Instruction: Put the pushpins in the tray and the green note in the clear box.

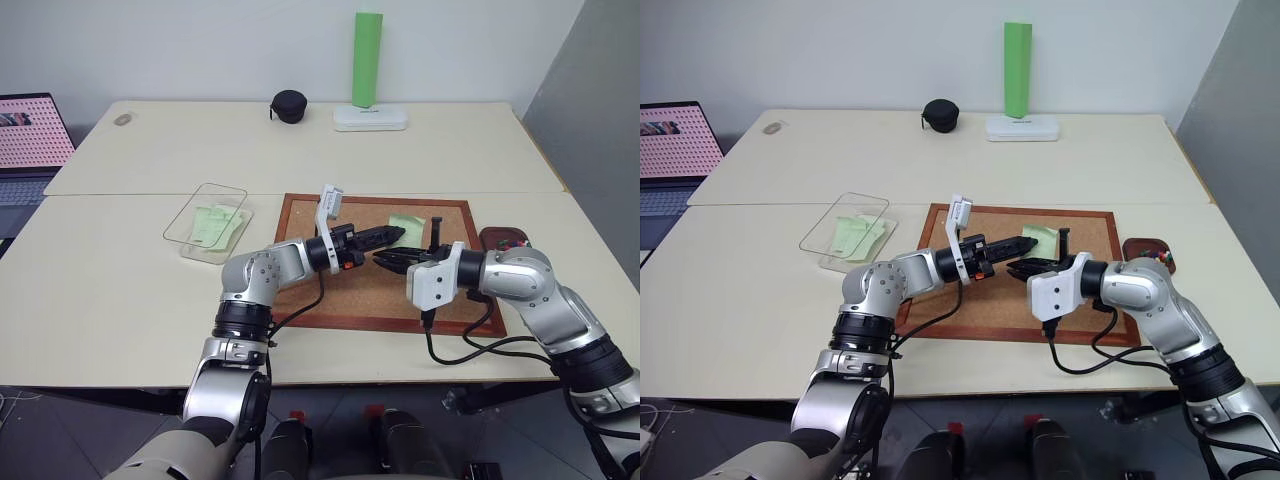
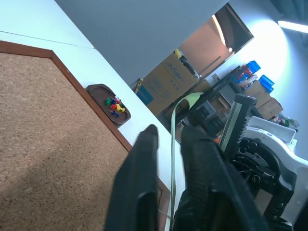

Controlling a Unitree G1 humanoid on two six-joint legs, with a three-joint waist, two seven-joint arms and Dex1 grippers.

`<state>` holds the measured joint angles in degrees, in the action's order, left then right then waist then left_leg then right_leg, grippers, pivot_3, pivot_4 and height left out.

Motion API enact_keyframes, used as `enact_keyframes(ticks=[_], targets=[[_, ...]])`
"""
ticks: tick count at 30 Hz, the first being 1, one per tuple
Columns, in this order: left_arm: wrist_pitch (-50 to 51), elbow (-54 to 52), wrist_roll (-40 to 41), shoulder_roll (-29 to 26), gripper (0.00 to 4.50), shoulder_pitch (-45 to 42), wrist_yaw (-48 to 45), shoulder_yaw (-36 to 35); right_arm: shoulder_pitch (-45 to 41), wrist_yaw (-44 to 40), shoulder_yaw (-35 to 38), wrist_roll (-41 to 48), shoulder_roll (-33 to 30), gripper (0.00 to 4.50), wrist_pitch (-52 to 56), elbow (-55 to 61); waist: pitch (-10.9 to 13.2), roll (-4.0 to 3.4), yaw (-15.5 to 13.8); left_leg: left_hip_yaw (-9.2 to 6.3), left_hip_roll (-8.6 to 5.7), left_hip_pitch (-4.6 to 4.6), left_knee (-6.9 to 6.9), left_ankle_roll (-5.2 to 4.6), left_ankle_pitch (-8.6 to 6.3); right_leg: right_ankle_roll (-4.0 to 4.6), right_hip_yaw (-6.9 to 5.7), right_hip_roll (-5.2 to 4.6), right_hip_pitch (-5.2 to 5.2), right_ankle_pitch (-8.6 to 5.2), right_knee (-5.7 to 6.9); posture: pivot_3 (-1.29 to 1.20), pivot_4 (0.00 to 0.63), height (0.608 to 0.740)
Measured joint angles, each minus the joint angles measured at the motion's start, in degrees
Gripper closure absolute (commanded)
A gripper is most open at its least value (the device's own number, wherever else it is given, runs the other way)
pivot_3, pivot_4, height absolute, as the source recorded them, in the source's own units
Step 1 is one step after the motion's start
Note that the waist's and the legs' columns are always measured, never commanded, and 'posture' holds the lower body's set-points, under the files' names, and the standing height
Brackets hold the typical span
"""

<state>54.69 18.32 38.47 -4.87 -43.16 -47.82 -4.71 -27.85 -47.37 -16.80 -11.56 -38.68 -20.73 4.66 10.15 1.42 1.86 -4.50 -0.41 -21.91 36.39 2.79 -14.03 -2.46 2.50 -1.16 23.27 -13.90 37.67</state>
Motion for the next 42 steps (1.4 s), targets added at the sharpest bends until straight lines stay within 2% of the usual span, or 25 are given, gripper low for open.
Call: enact_keyframes(ticks=[6, 16, 24, 26, 30, 34, 42], targets=[[-0.51, -0.17, -0.45, -0.24, 4.44, 0.0, -0.35, 0.79, -0.3, -0.14, 0.0, 0.02, 0.57, 4.5, 0.26, 0.02, 0.0, 0.0, -0.01, 0.0, 0.0, 0.0, 0.0, 0.0, 0.0, 0.0, 0.0, 0.0, 0.0, 0.0, 0.0, 0.0, 0.15, 0.74], [-13.51, 2.63, -9.67, -2.13, 4.44, 0.04, 2.09, 4.42, -0.25, -0.63, 0.23, 2.09, 0.69, 4.5, 2.95, 2.01, 0.0, 0.0, 0.01, 0.0, 0.01, 0.0, 0.0, 0.0, 0.0, 0.03, 0.01, 0.0, 0.0, 0.02, 0.0, 0.0, 0.15, 0.74], [-17.92, 4.15, -12.68, -5.53, 4.44, 0.82, 2.14, 4.29, 1.15, -0.45, 2.78, 3.96, 0.55, 4.5, 6.7, 5.07, 0.0, 0.01, -0.12, -0.02, -0.01, -0.02, 0.0, -0.01, -0.01, 0.03, -0.02, -0.01, 0.0, 0.02, -0.01, 0.0, 0.15, 0.74], [-18.74, 3.89, -13.2, -6.0, 4.44, 1.35, 2.15, 4.37, 3.19, 1.19, 4.89, 5.53, 1.76, 4.5, 11.13, 6.71, 0.0, 0.01, -0.15, -0.03, 0.0, -0.03, 0.0, -0.01, -0.01, 0.04, -0.02, -0.01, 0.0, 0.02, -0.01, 0.0, 0.15, 0.74], [-20.46, -2.49, -14.65, -6.95, 4.44, 4.08, 2.17, 5.98, 8.19, 9.23, 13.93, 10.53, 7.65, 4.5, 28.35, 9.27, 0.01, 0.03, -0.24, -0.08, 0.01, -0.06, 0.01, -0.01, -0.01, 0.25, -0.03, -0.05, 0.0, 0.15, 0.02, 0.0, 0.15, 0.74], [-25.88, -9.91, -18.76, -8.03, 4.44, 7.06, 0.94, 12.02, 11.15, 18.53, 22.1, 12.45, 12.08, 4.5, 43.77, 9.32, 0.01, 0.01, -0.4, -0.03, -0.04, -0.06, 0.01, -0.01, -0.01, 0.26, 0.0, -0.1, 0.0, 0.15, 0.01, 0.0, 0.15, 0.74], [-36.89, -13.99, -27.0, -7.76, 4.44, 7.97, -1.04, 22.48, 9.44, 30.21, 33.95, 14.36, 13.96, 4.5, 59.5, 5.35, 0.01, -0.02, -0.06, 0.07, -0.02, -0.03, 0.0, -0.04, -0.02, 0.25, 0.07, -0.01, 0.01, 0.14, 0.01, 0.0, 0.15, 0.74]])
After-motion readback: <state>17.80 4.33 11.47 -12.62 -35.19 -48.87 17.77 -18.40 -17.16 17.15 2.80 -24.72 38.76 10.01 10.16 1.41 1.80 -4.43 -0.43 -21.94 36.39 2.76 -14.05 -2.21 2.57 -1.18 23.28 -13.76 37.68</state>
